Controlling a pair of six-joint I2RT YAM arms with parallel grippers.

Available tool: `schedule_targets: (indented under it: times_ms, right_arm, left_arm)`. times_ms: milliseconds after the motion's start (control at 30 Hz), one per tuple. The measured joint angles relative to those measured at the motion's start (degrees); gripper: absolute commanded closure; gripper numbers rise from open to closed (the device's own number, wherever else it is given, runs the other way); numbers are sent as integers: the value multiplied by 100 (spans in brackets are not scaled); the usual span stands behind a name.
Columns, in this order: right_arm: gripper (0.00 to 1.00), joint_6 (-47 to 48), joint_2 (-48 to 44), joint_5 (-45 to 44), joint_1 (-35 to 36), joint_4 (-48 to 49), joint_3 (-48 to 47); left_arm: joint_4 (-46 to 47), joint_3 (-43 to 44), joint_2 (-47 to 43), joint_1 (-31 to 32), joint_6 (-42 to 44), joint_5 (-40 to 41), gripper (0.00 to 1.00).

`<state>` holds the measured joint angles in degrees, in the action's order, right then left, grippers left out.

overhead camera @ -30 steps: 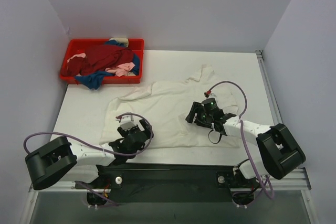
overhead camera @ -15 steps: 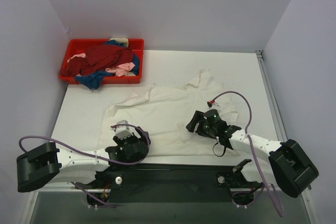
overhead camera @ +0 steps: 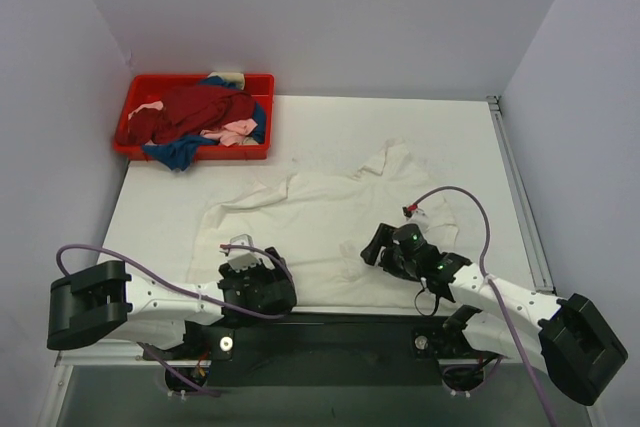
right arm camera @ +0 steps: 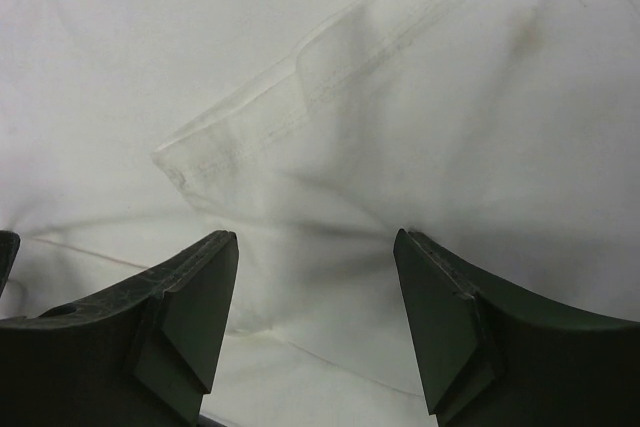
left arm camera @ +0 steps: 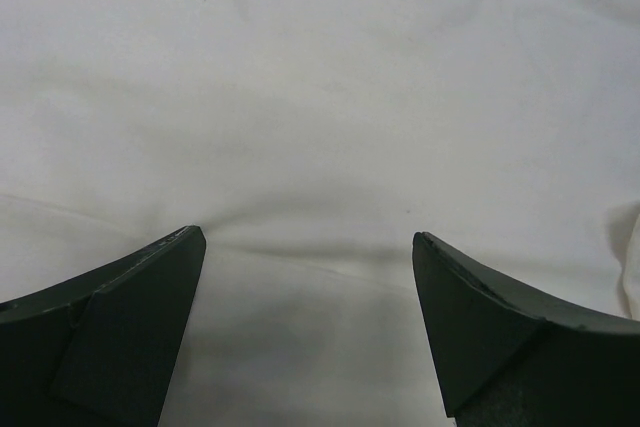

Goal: Fold and stack the t-shirts
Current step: Fold the flattened tshirt in 1/3 of the way

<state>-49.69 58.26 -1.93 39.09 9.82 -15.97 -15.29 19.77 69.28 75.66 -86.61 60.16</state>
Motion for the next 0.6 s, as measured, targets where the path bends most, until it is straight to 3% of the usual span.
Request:
schedule_targets:
  times_ms: [267, 433, 533, 600]
  right_arm:
    - [33, 63, -291, -173, 50, -848, -151]
    - [29, 374, -245, -319, -57, -1753, -577]
    - [28, 634, -24, -308, -334, -2081, -1060]
    - [28, 868, 245, -212, -667, -2186, -1534]
  left_arm:
    - [-855, 339, -48, 225, 101, -227, 3]
    - [-1366, 645, -1121, 153, 837, -254, 3]
    - [-1405, 841, -2035, -212, 1650, -278, 3]
    - [-1231, 885, -2667, -905, 2465, -546, 3]
